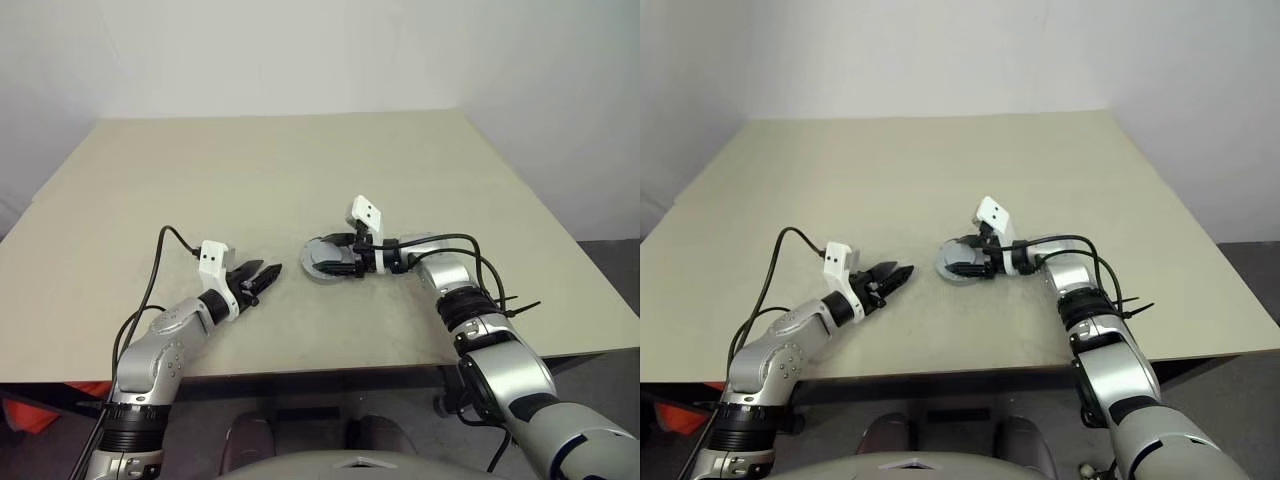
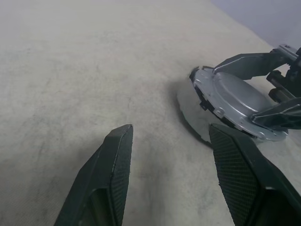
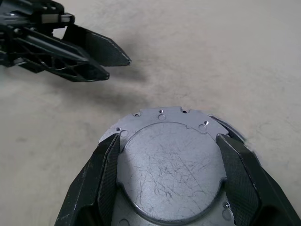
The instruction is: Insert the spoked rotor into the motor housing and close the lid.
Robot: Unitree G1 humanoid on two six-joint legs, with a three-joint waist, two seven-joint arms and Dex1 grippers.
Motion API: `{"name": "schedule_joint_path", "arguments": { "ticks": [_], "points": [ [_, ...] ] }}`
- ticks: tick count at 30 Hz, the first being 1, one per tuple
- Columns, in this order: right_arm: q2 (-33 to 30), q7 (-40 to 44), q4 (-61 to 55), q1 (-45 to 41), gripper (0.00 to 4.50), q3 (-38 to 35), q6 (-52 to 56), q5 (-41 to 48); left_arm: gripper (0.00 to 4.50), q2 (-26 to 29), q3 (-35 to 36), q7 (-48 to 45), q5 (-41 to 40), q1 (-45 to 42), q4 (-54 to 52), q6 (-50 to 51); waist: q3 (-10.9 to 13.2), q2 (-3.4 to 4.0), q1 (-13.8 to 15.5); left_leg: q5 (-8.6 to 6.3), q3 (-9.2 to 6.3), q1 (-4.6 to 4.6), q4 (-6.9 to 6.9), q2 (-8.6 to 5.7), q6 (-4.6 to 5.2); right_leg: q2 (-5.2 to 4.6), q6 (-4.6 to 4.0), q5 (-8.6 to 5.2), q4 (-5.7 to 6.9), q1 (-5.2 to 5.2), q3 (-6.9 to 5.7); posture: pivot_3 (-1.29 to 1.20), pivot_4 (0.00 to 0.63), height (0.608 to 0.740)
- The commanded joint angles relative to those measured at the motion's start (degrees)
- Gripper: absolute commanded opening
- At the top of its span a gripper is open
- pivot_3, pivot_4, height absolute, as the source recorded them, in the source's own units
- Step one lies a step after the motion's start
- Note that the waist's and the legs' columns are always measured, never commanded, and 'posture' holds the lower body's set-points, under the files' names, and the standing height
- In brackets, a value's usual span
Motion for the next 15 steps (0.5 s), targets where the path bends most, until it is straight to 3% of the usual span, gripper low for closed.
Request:
{"name": "schedule_joint_path", "arguments": {
  "ticks": [1,5,15],
  "points": [
    [-0.41,-1.92,-1.50,-0.66,3.13,-0.67,0.12,-0.26,2.73,0.13,0.33,-0.14,0.10,-0.75,-1.88,-0.51,0.00,0.00,-0.02,0.00,0.00,-0.01,0.00,0.00,0.00,0.00,0.00,0.00,0.00,-0.01,0.00,0.00,0.000,0.740],
    [0.48,-5.17,-0.35,-1.68,3.13,-1.97,-1.25,0.17,2.73,0.14,0.28,-0.12,0.18,-0.70,-1.86,-0.50,0.00,0.00,-0.12,0.00,0.01,0.02,-0.01,0.01,0.00,0.00,0.00,0.00,0.00,-0.01,0.00,0.00,0.000,0.740],
    [0.07,-4.52,-0.26,-1.26,3.13,-1.16,-1.50,-0.18,2.73,0.21,0.36,-0.08,0.20,-0.59,-1.92,-0.45,0.01,0.00,-0.12,0.01,0.01,0.01,0.00,0.02,-0.02,0.01,0.00,0.00,0.02,-0.01,0.00,0.00,0.000,0.740]
  ]
}}
